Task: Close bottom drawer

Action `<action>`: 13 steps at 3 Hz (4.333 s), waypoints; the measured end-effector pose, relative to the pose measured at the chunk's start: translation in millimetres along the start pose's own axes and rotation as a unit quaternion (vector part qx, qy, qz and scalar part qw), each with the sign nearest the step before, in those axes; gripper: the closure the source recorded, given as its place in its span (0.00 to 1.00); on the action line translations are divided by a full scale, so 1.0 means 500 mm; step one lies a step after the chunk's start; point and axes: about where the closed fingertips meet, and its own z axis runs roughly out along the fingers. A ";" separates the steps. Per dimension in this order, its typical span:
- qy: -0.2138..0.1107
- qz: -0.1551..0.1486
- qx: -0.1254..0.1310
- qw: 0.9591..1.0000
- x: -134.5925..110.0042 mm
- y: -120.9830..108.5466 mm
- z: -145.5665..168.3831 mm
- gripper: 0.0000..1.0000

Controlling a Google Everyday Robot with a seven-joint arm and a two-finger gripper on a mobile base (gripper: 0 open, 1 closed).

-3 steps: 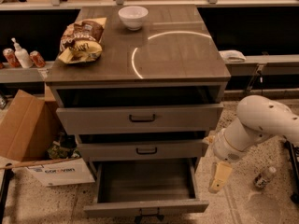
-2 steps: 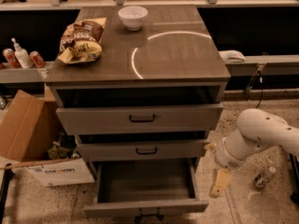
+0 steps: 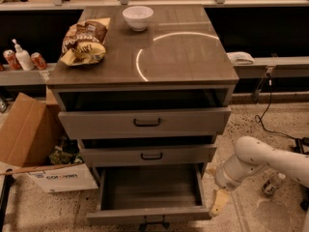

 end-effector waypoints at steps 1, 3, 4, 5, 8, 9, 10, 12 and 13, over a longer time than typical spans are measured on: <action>-0.021 0.006 -0.033 0.999 0.044 -0.050 0.109 0.00; -0.036 0.021 -0.049 0.998 0.073 -0.065 0.191 0.00; -0.024 0.006 -0.068 0.997 0.075 -0.062 0.224 0.00; -0.030 -0.019 -0.086 0.996 0.091 -0.033 0.287 0.19; 0.003 -0.018 -0.089 0.996 0.154 0.017 0.450 0.97; 0.019 0.016 -0.053 0.998 0.177 0.015 0.533 1.00; 0.016 0.034 -0.035 0.999 0.188 -0.004 0.574 1.00; 0.008 0.036 -0.025 0.999 0.176 -0.027 0.563 1.00; -0.010 0.027 0.016 0.999 0.166 -0.084 0.556 1.00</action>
Offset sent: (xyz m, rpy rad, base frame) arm 0.0118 0.0007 -0.0627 0.0559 0.0555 0.0070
